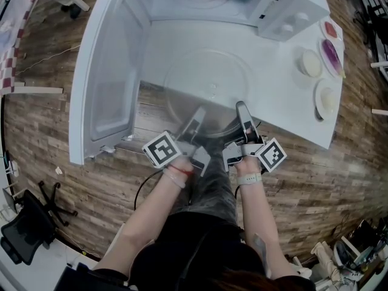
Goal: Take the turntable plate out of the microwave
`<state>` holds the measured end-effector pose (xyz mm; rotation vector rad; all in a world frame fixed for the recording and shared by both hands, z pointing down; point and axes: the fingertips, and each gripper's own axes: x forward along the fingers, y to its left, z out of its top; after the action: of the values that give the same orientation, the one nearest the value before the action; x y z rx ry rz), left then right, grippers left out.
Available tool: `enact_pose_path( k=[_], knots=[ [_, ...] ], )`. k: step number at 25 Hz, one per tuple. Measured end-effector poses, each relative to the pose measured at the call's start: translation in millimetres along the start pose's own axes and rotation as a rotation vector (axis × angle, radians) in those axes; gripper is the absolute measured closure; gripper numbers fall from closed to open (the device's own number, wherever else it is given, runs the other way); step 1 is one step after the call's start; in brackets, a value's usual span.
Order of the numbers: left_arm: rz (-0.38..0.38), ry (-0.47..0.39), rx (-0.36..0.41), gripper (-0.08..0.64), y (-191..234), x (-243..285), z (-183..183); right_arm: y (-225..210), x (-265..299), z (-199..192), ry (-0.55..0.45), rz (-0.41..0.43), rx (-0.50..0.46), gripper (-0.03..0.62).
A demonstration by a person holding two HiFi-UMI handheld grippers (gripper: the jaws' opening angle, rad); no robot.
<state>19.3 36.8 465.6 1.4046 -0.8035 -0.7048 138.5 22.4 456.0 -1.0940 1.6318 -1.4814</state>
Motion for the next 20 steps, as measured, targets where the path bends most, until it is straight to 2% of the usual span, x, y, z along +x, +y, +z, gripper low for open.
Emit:
enact_pose_path(
  k=[17,20],
  knots=[
    [0.002,-0.004,0.000,0.526,3,-1,0,-7,-6,-3,0.004,-0.039,0.038,0.549],
    [0.005,-0.016,-0.019,0.526,5,-1,2,-12,-8,-7,0.020,-0.047,0.052,0.549]
  ],
)
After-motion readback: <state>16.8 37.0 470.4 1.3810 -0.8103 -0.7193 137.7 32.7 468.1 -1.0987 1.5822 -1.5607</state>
